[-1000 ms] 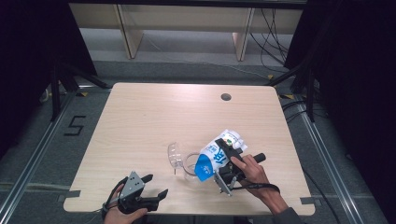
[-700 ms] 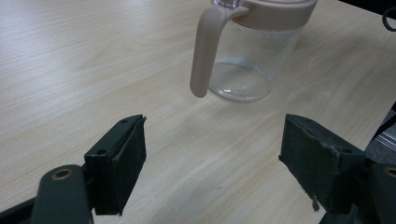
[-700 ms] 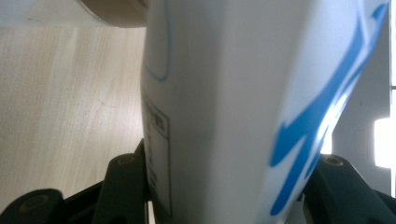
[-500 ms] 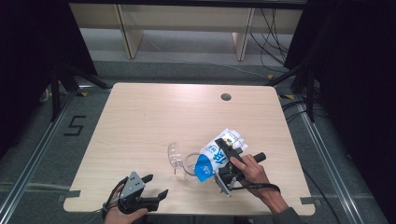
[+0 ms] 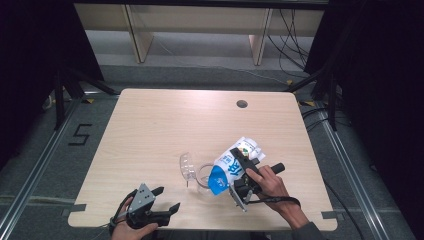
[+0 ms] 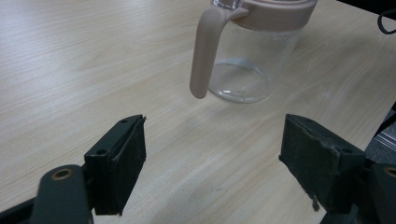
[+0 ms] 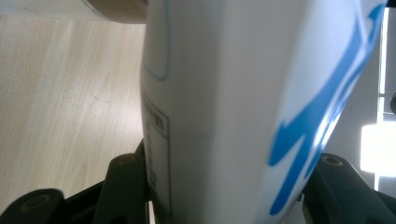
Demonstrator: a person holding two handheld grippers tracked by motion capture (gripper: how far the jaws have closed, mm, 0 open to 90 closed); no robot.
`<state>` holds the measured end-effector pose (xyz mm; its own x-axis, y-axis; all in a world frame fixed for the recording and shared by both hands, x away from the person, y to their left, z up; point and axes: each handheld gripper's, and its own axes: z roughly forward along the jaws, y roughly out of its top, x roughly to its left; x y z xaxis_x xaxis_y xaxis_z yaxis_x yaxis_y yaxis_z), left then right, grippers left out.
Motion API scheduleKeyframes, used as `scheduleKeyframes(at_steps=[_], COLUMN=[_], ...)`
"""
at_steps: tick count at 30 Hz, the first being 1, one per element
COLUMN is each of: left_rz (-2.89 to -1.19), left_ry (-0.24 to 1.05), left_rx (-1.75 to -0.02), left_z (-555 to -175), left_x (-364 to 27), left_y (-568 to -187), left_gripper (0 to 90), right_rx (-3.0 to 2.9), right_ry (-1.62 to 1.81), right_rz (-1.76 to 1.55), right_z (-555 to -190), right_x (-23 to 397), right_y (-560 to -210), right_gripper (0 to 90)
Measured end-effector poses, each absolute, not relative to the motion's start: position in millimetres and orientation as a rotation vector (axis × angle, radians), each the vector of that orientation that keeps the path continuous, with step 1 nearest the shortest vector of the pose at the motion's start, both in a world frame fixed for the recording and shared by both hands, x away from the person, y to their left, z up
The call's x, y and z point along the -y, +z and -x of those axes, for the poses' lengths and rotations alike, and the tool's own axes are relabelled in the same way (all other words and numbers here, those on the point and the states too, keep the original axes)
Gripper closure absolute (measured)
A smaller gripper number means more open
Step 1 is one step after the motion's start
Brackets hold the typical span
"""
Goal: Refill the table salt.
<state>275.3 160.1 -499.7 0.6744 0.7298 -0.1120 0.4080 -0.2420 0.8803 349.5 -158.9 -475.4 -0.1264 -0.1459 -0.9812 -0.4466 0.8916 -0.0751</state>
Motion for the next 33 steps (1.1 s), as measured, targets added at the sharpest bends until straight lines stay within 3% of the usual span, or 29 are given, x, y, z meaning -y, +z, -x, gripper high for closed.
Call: scheduleKeyframes(at_steps=[33], left_rz=[-1.878], left_ry=[0.398], left_rx=[-0.896], left_z=[-275.2], left_x=[-159.3], left_y=[-499.3], left_gripper=[21.9], right_rx=[-1.649], right_ry=[0.221], right_rz=[0.506], right_z=[-349.7], right_x=[159.7], right_y=[-473.2], right_gripper=[51.9])
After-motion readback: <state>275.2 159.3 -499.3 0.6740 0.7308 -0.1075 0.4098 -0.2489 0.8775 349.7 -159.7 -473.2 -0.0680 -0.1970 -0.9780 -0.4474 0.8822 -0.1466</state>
